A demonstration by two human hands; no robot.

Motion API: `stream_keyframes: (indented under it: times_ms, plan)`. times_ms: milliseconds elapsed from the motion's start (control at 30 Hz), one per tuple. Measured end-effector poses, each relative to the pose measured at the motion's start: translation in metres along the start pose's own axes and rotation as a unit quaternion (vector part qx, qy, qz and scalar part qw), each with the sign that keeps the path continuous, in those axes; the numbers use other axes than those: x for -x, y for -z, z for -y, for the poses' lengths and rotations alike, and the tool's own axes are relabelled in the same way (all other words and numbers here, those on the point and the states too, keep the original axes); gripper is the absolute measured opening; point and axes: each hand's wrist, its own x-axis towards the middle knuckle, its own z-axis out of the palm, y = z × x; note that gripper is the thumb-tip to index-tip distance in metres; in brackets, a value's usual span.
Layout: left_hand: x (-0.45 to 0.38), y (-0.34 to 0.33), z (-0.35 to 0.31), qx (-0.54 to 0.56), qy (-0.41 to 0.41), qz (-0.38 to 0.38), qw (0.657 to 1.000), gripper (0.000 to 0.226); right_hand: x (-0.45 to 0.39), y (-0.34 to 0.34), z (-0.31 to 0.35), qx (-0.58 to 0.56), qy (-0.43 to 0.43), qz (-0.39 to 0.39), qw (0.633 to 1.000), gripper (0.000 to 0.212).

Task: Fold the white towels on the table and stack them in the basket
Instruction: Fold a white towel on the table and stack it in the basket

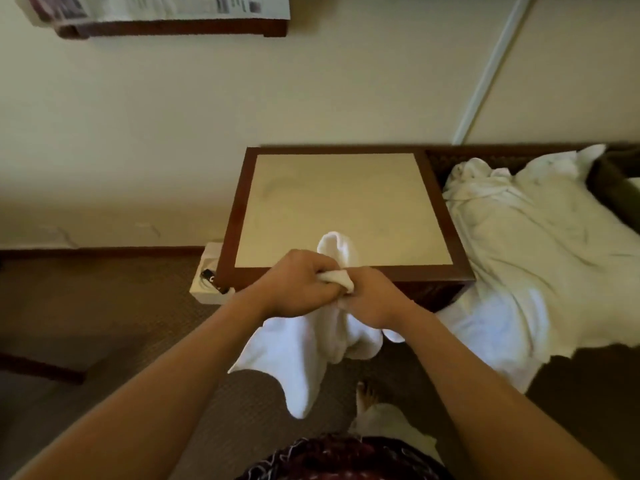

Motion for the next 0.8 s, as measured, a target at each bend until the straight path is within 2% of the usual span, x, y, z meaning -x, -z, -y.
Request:
stream_keyframes:
  times_ms: [33,100,167,233,300,367,400,433,467,500,533,567,600,633,667,733,767,800]
  plan:
    - [0.008,0.004,0.002,0.025,-0.004,-0.007,1.0,0.008,0.008,-0.003,0.003,-0.045,-0.005,-0.032,0.998,0.041]
    - [0.029,0.005,0.021,0.098,0.012,-0.013,0.995,0.01,0.027,-0.013,0.012,-0.12,-0.005,-0.069,0.99,0.027]
    - [0.052,-0.009,0.045,0.126,0.045,-0.017,0.991,0.022,0.044,-0.025,0.023,-0.178,-0.001,-0.101,0.979,0.015]
    - [0.079,-0.038,0.076,0.12,0.087,-0.004,0.989,0.027,0.062,-0.032,0.035,-0.288,-0.014,-0.141,0.947,0.018]
    - [0.106,-0.071,0.113,0.096,0.138,0.022,0.986,0.011,0.076,-0.035,0.041,-0.426,-0.034,-0.133,0.894,0.019]
    - [0.124,-0.09,0.134,0.062,0.184,0.011,0.981,0.017,0.089,-0.034,0.044,-0.488,-0.044,-0.123,0.863,0.015]
    - [0.129,-0.094,0.137,0.059,0.203,-0.023,0.977,0.02,0.092,-0.034,0.043,-0.489,-0.056,-0.129,0.861,0.014]
    - [0.132,-0.092,0.135,0.065,0.219,-0.072,0.971,0.022,0.094,-0.033,0.037,-0.451,-0.08,-0.149,0.876,0.012]
    - [0.13,-0.089,0.13,0.072,0.226,-0.126,0.963,0.024,0.094,-0.031,0.03,-0.367,-0.116,-0.168,0.908,0.015]
    - [0.128,-0.083,0.121,0.071,0.218,-0.166,0.959,0.025,0.095,-0.031,0.021,-0.24,-0.168,-0.171,0.941,0.038]
    - [0.125,-0.078,0.111,0.057,0.193,-0.184,0.962,0.025,0.097,-0.033,0.01,-0.121,-0.211,-0.155,0.957,0.07]
    - [0.121,-0.075,0.097,0.037,0.163,-0.179,0.97,0.023,0.1,-0.038,0.002,-0.06,-0.222,-0.124,0.965,0.095]
    - [0.116,-0.074,0.084,0.024,0.138,-0.167,0.976,0.018,0.103,-0.045,-0.003,-0.05,-0.212,-0.088,0.972,0.106]
    - [0.113,-0.073,0.069,0.043,0.124,-0.139,0.982,0.006,0.106,-0.054,-0.006,-0.068,-0.184,-0.052,0.979,0.108]
    - [0.11,-0.074,0.053,0.072,0.115,-0.1,0.986,0.016,0.108,-0.063,-0.008,-0.094,-0.154,-0.02,0.983,0.105]
    - [0.101,-0.079,0.032,0.108,0.08,0.039,0.99,0.071,0.111,-0.071,-0.006,-0.161,-0.105,0.005,0.981,0.092]
    - [0.096,-0.083,0.025,0.103,0.072,0.108,0.986,0.087,0.113,-0.071,-0.007,-0.197,-0.092,-0.008,0.976,0.084]
    - [0.091,-0.087,0.022,0.099,0.062,0.146,0.982,0.09,0.114,-0.066,-0.008,-0.228,-0.091,-0.027,0.969,0.078]
